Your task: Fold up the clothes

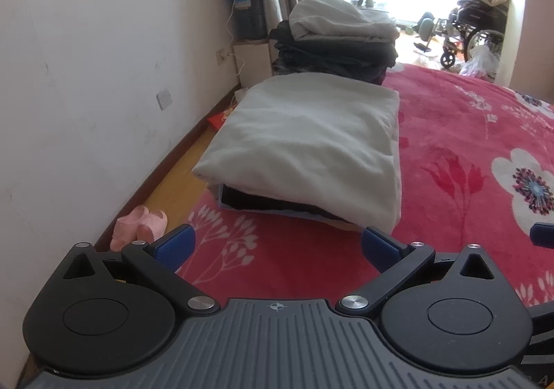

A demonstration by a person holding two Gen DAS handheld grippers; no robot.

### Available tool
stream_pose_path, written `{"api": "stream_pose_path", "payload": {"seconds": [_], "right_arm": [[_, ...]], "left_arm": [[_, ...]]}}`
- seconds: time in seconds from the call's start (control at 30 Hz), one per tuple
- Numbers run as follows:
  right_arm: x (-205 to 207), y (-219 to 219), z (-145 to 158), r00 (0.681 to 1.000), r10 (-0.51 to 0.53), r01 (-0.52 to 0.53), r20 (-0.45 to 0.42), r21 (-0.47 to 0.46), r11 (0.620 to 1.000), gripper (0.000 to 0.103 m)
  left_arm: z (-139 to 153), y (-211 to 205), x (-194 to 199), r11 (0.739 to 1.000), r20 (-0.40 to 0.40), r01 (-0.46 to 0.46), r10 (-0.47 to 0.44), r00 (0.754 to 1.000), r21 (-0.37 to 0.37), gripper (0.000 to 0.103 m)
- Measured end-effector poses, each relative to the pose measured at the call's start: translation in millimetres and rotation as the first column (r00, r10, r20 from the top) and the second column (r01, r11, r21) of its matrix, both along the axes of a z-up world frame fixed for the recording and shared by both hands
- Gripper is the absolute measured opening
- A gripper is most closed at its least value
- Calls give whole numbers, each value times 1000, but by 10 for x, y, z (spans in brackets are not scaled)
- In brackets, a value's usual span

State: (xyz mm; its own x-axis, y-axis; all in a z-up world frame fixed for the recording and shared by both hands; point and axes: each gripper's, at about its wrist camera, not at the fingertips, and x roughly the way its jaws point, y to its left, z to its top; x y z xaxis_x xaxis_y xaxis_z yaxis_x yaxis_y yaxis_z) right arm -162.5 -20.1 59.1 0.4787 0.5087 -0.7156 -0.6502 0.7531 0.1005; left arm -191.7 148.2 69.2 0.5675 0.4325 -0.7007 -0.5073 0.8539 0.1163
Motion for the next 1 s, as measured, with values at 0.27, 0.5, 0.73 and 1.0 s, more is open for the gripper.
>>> {"api": "stream_pose_path", "payload": {"seconds": [0.27, 0.5, 0.73, 1.0], "right_arm": [[52, 31, 11, 999, -32, 32, 15, -8, 999, 103], [89, 42, 15, 998, -58, 58, 21, -14, 998, 103], [99, 38, 11, 997, -73, 73, 18, -20, 997, 103], [85, 51, 15, 997, -71, 72, 28, -30, 997, 103]], "left_arm": [[7, 44, -16, 1000, 6, -31, 31, 1000, 4, 103], [9, 139, -33, 998, 8, -66, 66, 998, 9, 103], [-11, 155, -41, 997, 1, -77, 77, 997, 28, 103], [-3, 161, -45, 996, 5, -75, 75, 997, 40, 103]]}}
